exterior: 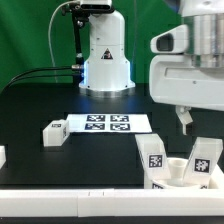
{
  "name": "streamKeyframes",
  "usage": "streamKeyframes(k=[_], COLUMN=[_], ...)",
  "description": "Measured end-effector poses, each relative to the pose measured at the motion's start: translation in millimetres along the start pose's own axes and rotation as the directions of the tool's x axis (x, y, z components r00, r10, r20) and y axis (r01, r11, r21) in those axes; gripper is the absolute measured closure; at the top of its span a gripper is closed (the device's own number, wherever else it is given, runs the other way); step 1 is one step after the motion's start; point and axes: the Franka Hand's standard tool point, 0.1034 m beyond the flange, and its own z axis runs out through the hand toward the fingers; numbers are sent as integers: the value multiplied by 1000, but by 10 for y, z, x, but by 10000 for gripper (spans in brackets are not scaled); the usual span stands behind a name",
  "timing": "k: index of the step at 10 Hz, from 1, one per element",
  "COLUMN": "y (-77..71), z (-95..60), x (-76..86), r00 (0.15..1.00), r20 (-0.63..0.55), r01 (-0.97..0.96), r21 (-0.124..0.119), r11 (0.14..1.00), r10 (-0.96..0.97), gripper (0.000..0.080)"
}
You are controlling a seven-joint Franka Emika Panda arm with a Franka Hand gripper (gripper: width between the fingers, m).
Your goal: Assemble stool
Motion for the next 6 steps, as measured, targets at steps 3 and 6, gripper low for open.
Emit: streamKeyframes(k=[3,6], y=[-5,3], z=[-38,-11], x=[-104,-112], r00=[985,849], r20=[-86,-76], r01=[154,521], r21=[17,-35], r11=[988,853], r10=[-152,-523], gripper=[150,150])
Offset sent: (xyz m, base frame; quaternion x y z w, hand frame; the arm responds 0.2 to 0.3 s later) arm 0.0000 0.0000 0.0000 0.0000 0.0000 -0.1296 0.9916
